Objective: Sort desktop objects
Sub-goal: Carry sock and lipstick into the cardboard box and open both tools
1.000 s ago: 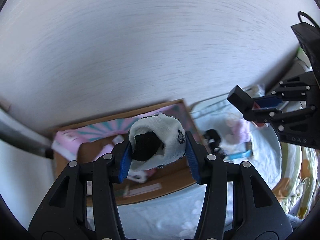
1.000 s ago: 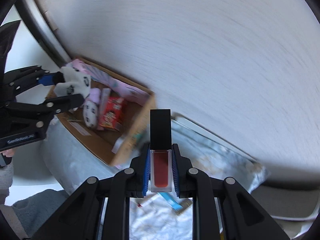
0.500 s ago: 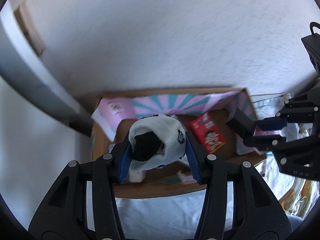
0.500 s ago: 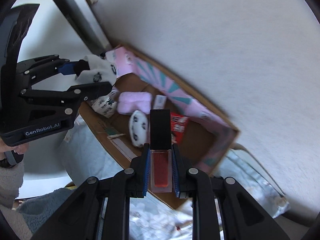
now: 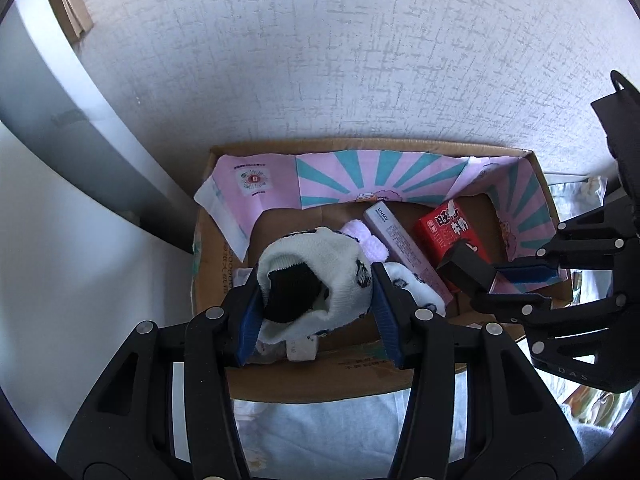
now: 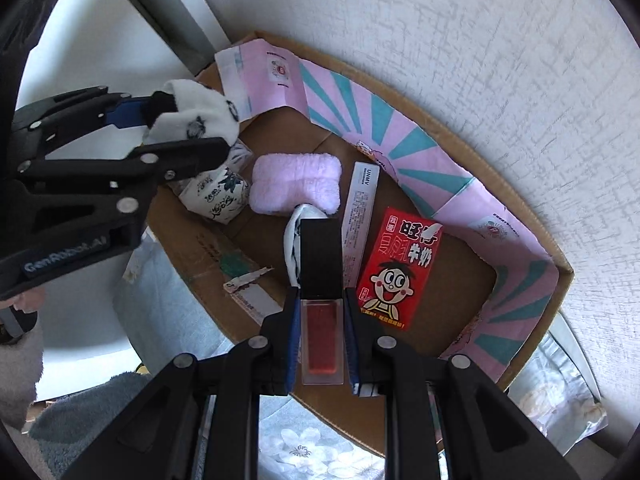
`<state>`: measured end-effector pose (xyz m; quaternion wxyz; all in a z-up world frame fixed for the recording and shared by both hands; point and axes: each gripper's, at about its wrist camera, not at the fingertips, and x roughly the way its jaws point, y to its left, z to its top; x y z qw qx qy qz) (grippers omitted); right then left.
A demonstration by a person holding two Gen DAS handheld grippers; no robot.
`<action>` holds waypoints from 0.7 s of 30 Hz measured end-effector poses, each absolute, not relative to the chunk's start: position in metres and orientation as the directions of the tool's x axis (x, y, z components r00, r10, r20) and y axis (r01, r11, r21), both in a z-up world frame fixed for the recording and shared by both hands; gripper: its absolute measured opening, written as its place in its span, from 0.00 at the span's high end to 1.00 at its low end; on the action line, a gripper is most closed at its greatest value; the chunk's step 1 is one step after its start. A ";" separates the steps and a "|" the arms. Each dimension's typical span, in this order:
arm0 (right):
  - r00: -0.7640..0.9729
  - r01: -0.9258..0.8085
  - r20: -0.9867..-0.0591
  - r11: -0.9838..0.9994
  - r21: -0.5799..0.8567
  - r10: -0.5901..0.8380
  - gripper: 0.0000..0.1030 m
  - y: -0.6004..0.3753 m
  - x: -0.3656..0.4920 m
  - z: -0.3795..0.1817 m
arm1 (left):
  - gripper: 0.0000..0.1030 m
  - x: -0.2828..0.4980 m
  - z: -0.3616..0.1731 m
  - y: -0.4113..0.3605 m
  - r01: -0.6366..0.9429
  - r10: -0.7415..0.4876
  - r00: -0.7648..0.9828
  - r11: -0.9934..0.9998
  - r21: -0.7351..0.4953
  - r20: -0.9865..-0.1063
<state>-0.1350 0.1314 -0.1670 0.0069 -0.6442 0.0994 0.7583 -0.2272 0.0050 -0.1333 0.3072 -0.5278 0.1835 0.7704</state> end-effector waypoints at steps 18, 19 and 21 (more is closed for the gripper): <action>-0.227 -0.238 -0.955 -0.940 0.247 -0.193 0.00 0.150 -0.113 -0.146 | 0.00 -0.221 -0.138 0.018 -0.654 0.290 -0.108 -0.741 -0.152 -0.951; -0.239 -0.246 -0.949 -0.932 0.265 -0.207 0.00 0.151 -0.111 -0.142 | 0.00 -0.221 -0.135 0.017 -0.650 0.320 -0.072 -0.733 -0.199 -0.945; -0.274 -0.254 -0.932 -0.917 0.307 -0.237 0.00 0.152 -0.105 -0.128 | 0.00 -0.220 -0.128 0.016 -0.647 0.358 -0.038 -0.720 -0.251 -0.933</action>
